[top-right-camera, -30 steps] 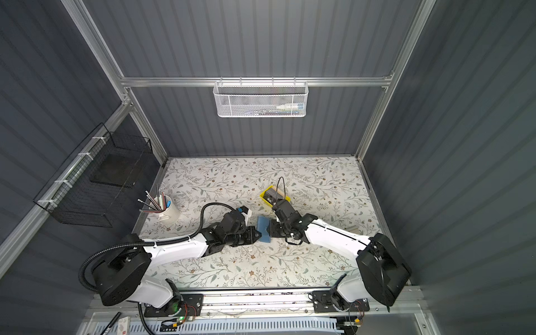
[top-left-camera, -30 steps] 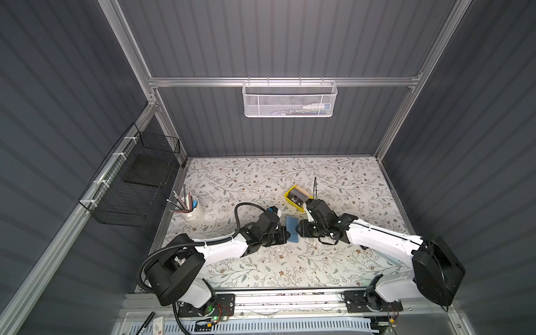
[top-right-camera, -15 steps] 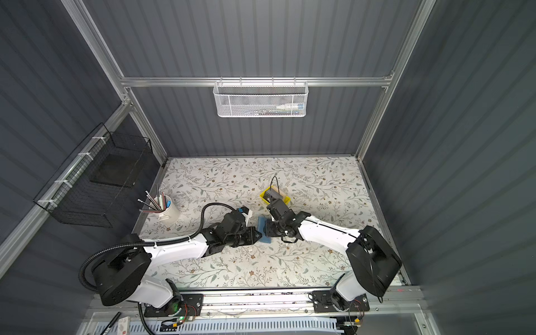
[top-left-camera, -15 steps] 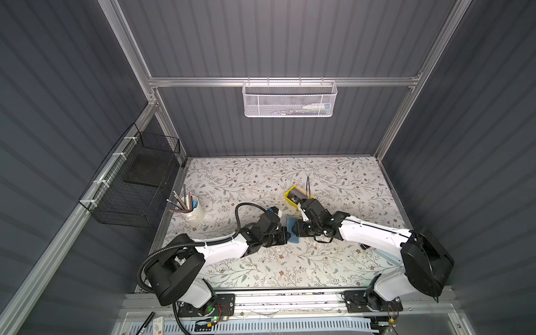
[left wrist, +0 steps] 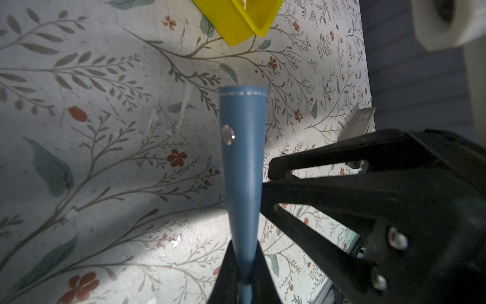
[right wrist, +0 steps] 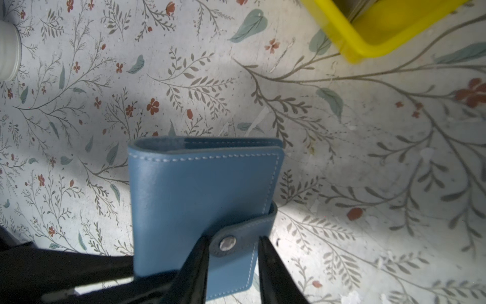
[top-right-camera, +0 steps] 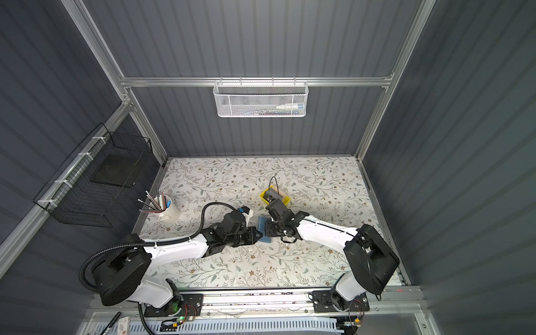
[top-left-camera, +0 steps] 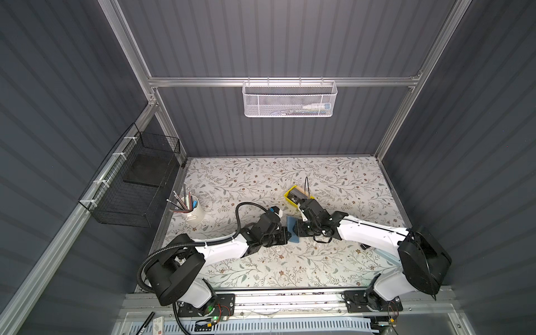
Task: Insert credit cards into a card holder
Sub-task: Open the button on the card holder.
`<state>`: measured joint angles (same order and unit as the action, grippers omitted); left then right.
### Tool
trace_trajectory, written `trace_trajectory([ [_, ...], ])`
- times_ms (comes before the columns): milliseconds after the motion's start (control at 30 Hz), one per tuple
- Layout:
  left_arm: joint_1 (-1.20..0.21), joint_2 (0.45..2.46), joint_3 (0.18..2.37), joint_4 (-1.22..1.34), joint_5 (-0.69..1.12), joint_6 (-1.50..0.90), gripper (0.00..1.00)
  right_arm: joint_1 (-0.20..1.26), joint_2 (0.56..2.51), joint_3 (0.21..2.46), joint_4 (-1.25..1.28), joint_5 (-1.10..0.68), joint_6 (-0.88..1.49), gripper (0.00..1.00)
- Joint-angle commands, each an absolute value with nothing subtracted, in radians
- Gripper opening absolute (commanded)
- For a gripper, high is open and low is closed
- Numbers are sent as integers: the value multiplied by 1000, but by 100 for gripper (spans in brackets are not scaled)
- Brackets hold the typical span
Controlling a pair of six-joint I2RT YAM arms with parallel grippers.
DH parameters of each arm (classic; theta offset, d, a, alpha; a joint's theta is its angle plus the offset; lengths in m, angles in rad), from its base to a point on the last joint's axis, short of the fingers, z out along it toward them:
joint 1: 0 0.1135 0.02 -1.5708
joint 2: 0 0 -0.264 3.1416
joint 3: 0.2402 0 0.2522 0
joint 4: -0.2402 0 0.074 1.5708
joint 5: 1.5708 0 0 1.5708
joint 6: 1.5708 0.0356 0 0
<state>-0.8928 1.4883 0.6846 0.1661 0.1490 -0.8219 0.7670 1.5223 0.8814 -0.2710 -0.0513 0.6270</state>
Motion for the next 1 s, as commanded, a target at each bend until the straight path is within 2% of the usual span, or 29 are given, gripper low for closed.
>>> trace_trajectory([
  [0, -905, 1467, 670, 191, 159, -787, 8, 774, 1537, 897, -314, 24, 626, 33],
  [533, -926, 1477, 683, 163, 116, -784, 9, 788, 1526, 908, -340, 82, 638, 22],
  [800, -933, 1483, 688, 162, 112, -784, 9, 807, 1529, 894, -267, 16, 623, 22],
  [967, -935, 1477, 688, 158, 104, -784, 9, 815, 1542, 909, -301, 50, 631, 21],
])
